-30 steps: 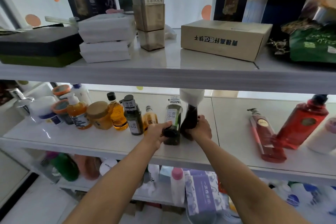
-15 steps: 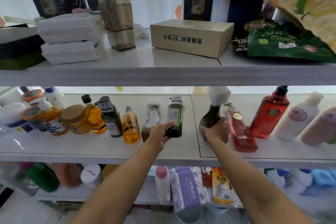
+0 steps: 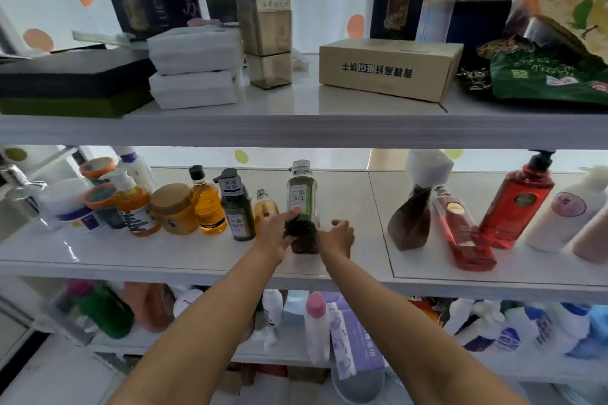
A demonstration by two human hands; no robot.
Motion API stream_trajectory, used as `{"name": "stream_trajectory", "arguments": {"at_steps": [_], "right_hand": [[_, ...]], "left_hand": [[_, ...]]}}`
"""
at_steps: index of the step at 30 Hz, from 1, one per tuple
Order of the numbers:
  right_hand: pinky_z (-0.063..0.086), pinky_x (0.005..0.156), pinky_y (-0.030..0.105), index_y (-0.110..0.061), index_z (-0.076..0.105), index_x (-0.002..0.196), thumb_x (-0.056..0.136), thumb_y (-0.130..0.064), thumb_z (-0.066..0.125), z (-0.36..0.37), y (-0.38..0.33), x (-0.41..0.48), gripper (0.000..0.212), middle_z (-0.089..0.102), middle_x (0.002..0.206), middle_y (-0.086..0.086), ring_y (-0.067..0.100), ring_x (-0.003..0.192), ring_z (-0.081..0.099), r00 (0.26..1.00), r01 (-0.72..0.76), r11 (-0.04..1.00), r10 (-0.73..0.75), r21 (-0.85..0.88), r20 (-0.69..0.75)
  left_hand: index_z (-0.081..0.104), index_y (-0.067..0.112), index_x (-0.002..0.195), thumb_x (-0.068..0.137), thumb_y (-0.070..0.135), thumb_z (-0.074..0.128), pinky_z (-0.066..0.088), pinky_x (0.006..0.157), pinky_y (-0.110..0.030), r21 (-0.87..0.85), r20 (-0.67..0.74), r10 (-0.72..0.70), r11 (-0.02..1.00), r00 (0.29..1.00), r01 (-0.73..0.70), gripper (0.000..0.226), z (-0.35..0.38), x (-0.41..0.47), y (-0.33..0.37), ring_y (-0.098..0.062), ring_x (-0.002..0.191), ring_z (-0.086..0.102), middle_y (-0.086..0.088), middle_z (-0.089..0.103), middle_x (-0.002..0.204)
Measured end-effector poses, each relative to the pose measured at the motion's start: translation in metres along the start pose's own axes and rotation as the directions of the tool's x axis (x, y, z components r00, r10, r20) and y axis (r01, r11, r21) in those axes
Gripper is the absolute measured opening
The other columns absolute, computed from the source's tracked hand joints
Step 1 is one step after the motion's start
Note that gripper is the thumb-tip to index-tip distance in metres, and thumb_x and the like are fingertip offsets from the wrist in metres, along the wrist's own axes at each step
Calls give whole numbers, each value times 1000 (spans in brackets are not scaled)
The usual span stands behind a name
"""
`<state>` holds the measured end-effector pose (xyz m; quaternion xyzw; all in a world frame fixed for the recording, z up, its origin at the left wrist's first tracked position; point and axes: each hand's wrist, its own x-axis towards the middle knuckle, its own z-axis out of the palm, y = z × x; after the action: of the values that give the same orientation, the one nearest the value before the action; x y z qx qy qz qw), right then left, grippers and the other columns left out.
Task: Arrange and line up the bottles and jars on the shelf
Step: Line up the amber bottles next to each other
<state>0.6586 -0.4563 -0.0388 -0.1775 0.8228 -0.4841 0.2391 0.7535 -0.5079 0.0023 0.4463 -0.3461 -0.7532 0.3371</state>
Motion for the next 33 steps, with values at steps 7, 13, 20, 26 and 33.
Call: {"name": "stream_trajectory", "arguments": {"at_steps": [7, 13, 20, 26, 33], "right_hand": [[41, 101, 43, -9, 33, 137, 75, -37, 73, 33, -21, -11, 79, 37, 139, 14, 31, 129, 36, 992, -41, 961, 71, -272, 100], [49, 91, 42, -28, 22, 145, 85, -35, 62, 41, -9, -6, 72, 37, 138, 14, 32, 119, 50, 971, 231, 831, -161, -506, 179], [50, 86, 35, -26, 35, 141, 77, -48, 68, 18, 5, 4, 75, 50, 125, 11, 28, 111, 57, 965, 261, 787, -205, -559, 162], [48, 88, 36, -24, 29, 145, 79, -47, 68, -30, 23, 21, 80, 46, 131, 14, 30, 116, 53, 987, 140, 795, -162, -591, 16], [46, 88, 39, -15, 32, 137, 85, -46, 61, -62, 37, 35, 67, 44, 130, 17, 32, 115, 49, 987, 86, 728, -154, -680, -40]], "left_hand": [[56, -5, 116, 83, 10, 68, 55, 80, -41, 23, -60, 16, 1000, 998, -14, 38, -38, 6, 14, -27, 85, 64, -20, 63, 105], [59, -2, 111, 86, 5, 64, 55, 73, -34, 11, -24, -37, 999, 999, 37, 27, -36, 3, 7, -22, 80, 64, -12, 67, 91], [57, -4, 116, 85, 6, 65, 58, 58, -28, 19, -33, -46, 999, 998, 47, 33, -25, 10, 0, -22, 80, 63, -12, 65, 91], [56, -4, 116, 84, 6, 66, 55, 71, -33, -30, 4, -51, 998, 999, 51, 35, -9, 12, -9, -26, 86, 64, -18, 65, 101], [53, -6, 121, 82, 4, 68, 55, 84, -39, -73, 44, -69, 995, 997, 72, 42, -12, 5, -11, -33, 101, 63, -23, 62, 117]]}}
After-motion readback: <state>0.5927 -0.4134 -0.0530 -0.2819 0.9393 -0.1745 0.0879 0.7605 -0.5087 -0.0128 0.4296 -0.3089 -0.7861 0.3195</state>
